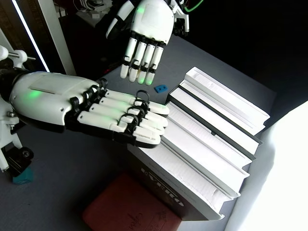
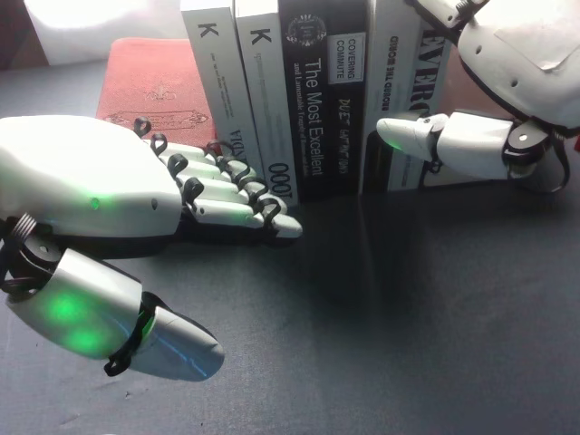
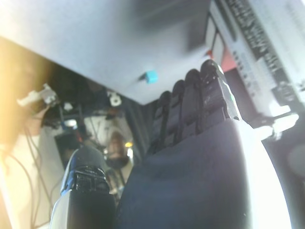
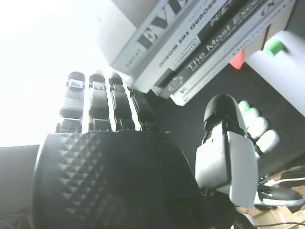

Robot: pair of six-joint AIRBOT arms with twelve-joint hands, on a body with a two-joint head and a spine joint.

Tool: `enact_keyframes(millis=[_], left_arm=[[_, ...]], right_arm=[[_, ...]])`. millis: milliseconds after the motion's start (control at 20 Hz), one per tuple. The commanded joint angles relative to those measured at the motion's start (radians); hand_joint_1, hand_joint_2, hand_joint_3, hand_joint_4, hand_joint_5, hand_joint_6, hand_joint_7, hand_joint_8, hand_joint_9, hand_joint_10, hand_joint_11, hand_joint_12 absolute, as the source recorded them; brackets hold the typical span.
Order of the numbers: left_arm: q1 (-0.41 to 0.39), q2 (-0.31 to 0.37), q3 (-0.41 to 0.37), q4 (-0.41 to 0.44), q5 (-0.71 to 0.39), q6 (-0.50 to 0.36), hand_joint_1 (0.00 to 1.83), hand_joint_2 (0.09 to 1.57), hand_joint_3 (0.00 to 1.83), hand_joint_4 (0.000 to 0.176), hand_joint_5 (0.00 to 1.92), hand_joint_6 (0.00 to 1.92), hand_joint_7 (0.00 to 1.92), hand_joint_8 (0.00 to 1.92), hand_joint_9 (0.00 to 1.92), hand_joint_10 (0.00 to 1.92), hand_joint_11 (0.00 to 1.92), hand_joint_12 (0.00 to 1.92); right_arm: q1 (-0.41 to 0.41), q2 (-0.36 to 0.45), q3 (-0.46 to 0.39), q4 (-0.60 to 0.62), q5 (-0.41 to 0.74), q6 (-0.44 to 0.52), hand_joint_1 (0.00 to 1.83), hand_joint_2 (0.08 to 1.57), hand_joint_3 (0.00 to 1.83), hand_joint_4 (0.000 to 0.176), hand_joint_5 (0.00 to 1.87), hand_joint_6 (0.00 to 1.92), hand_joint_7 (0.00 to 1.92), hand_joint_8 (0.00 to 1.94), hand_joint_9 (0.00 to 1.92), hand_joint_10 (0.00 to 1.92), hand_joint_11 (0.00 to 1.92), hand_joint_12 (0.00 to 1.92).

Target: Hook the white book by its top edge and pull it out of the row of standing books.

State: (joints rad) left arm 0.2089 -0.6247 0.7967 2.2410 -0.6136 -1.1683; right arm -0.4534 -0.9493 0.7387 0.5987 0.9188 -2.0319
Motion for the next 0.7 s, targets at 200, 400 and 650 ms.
enact_keyframes(millis=[200, 400, 650], left_arm=[[-0.001, 0.001, -0.008, -0.047, 0.077, 0.001, 0.00, 1.21, 0.02, 0.000, 0.00, 0.00, 0.02, 0.01, 0.01, 0.00, 0.00, 0.00], [0.003, -0.001, -0.017, -0.047, 0.091, 0.000, 0.00, 1.21, 0.01, 0.000, 0.00, 0.00, 0.01, 0.00, 0.00, 0.00, 0.00, 0.00], [0.019, 0.000, -0.034, -0.047, 0.093, 0.002, 0.00, 1.21, 0.01, 0.000, 0.00, 0.00, 0.01, 0.00, 0.00, 0.00, 0.00, 0.00]], right_arm=[[-0.010, 0.044, -0.063, -0.003, 0.048, -0.026, 0.00, 1.13, 0.00, 0.000, 0.04, 0.00, 0.02, 0.00, 0.00, 0.00, 0.00, 0.00], [-0.014, 0.073, -0.111, 0.048, 0.037, -0.065, 0.00, 1.13, 0.00, 0.000, 0.04, 0.01, 0.02, 0.01, 0.00, 0.00, 0.00, 0.00], [-0.026, 0.110, -0.167, 0.077, 0.037, -0.115, 0.00, 1.14, 0.00, 0.000, 0.04, 0.00, 0.02, 0.00, 0.00, 0.00, 0.00, 0.00]])
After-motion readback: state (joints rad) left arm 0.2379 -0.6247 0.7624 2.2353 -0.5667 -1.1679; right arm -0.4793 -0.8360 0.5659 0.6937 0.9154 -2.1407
